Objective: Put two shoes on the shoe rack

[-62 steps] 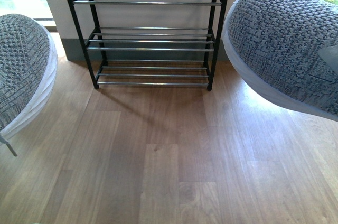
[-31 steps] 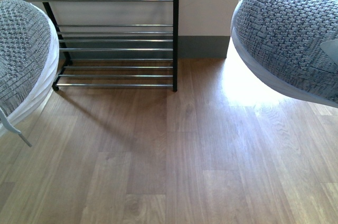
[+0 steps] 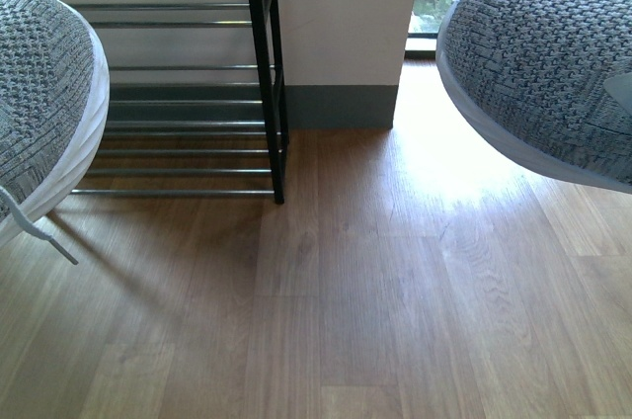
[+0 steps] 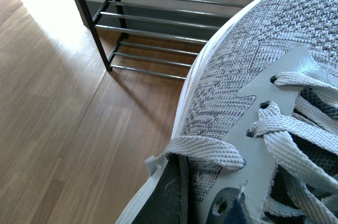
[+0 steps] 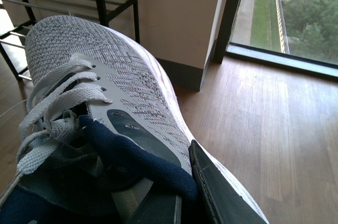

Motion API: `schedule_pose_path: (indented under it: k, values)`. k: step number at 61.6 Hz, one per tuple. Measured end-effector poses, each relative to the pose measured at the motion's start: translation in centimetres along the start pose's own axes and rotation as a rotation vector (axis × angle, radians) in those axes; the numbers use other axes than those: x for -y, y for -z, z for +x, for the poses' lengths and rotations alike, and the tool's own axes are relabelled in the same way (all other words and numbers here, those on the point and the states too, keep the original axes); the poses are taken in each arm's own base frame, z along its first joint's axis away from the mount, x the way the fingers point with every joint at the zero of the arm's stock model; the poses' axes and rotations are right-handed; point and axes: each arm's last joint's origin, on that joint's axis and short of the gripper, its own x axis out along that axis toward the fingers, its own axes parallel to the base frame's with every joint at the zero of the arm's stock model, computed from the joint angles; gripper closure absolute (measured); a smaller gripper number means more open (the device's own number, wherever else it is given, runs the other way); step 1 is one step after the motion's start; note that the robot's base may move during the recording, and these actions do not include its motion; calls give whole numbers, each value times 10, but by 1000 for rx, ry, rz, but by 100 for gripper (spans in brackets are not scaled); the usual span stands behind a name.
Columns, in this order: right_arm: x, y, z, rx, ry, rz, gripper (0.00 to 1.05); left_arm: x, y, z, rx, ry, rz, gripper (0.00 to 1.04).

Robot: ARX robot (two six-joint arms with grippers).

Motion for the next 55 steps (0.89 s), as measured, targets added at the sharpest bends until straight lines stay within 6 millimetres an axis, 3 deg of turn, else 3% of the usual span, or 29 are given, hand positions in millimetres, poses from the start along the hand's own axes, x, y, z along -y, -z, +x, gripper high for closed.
schedule_pose_path:
  k: [55]
  values:
    - [0,0,0,-2,8,0,103,0,0,0,-3,4,1,103]
